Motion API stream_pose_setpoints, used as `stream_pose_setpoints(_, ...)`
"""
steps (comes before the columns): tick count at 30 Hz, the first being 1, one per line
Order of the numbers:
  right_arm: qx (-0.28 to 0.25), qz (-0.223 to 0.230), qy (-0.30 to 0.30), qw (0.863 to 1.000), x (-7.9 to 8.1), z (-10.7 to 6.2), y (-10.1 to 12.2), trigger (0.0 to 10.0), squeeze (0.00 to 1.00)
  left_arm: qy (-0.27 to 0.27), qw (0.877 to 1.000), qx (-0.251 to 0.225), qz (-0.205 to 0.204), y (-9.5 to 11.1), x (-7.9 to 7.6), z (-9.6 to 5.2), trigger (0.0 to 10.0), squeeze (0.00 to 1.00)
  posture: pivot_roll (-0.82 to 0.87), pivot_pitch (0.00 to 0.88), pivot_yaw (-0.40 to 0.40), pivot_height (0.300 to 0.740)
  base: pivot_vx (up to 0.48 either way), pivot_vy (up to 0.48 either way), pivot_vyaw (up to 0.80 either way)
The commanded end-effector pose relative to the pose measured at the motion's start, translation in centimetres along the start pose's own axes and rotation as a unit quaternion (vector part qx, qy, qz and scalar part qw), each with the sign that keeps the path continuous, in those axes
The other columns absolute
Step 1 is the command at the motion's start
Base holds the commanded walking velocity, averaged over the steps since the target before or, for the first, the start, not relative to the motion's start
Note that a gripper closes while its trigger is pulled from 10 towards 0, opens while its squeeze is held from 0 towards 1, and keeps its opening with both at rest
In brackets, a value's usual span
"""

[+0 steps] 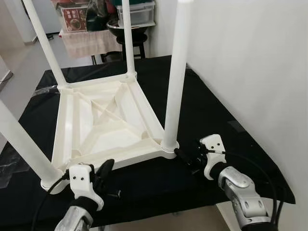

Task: Building children table

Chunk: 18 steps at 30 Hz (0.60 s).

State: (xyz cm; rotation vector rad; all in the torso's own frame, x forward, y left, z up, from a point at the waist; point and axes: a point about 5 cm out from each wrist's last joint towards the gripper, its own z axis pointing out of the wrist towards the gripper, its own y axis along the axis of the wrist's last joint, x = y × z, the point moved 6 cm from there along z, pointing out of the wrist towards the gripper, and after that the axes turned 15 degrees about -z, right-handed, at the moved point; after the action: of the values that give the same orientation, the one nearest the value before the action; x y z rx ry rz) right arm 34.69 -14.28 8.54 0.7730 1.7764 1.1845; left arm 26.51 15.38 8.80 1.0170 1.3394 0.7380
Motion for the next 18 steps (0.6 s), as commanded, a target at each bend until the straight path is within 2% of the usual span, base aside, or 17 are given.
stream_pose_setpoints(1, 0.010, 0.004, -0.010, 1.000, 0.4, 0.7, -0.3, 10.0, 0.00, 0.024, 0.999, 0.013, 0.023, -0.1, 0.9, -0.4, 10.0, 0.00, 0.03, 0.036, -0.008, 0.740, 0.000, 0.476, 0.00)
stream_pose_setpoints(5, 0.008, 0.009, -0.014, 1.000, 0.7, 1.2, 0.0, 10.0, 0.00, 0.047, 0.998, 0.019, 0.037, -0.1, 2.0, -0.6, 10.0, 0.00, 0.04, 0.037, -0.007, 0.740, 0.000, 0.476, 0.00)
stream_pose_setpoints(17, -0.001, 0.013, 0.006, 1.000, 1.9, 1.7, 0.5, 10.0, 0.00, 0.061, 0.997, 0.024, 0.031, 0.2, 2.6, -0.5, 10.0, 0.00, 0.04, 0.041, -0.011, 0.740, 0.000, 0.476, 0.00)
stream_pose_setpoints(18, -0.002, 0.012, 0.010, 1.000, 2.0, 1.7, 0.6, 10.0, 0.00, 0.064, 0.997, 0.022, 0.032, 0.3, 2.7, -0.5, 10.0, 0.00, 0.04, 0.041, -0.011, 0.740, 0.000, 0.000, 0.00)
